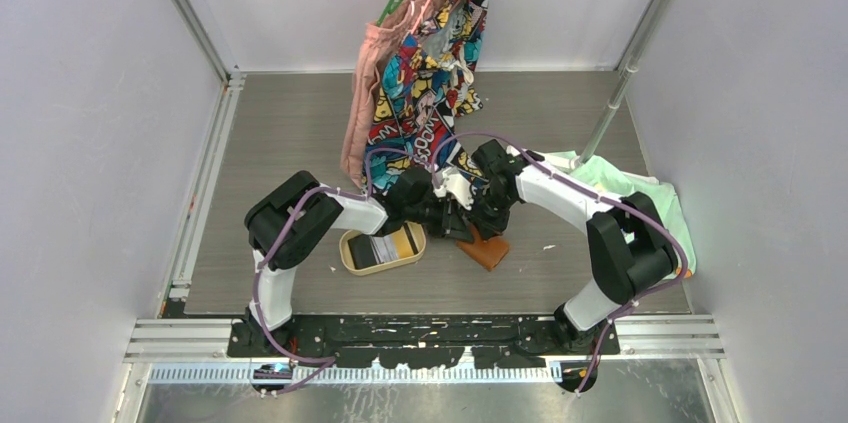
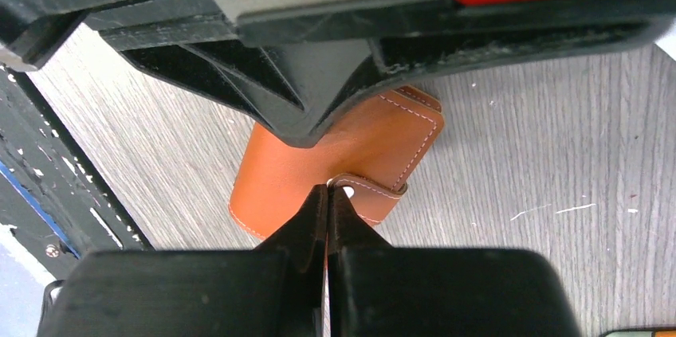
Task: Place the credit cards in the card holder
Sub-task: Close the card holder at the center of the board.
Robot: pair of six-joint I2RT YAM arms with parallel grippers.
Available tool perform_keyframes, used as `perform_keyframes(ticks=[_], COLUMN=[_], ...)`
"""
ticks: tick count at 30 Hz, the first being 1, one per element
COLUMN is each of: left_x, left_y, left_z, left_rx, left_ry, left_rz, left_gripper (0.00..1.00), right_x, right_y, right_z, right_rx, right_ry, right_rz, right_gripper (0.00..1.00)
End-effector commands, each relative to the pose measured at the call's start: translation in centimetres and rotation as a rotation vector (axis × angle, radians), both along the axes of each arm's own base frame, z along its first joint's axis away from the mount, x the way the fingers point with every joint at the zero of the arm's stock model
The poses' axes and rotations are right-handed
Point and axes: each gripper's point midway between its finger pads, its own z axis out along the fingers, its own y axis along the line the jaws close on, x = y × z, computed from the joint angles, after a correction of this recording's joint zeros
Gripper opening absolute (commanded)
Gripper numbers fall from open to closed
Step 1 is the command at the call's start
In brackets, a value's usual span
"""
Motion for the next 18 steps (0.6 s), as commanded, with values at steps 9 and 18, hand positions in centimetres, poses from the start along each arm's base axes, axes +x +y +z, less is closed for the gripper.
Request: perform_keyframes(ticks=[9, 18], left_x=[0.0, -0.2], left_y=[0.0, -0.2], left_z=[0.2, 0.3], left_rx=[0.001, -0.006], left_ry=[-0.109, -0.12], left_rz=[-0.019, -0.022], left_gripper=[0.0, 0.0], right_x=[-3.3, -4.2], right_y=[-0.4, -0.9], right_z=[0.2, -1.4], right_rx=[-0.015, -0.076], right_ry=[0.079, 0.107], right_rz=[0.037, 0.054], right_gripper=[0.01, 0.01])
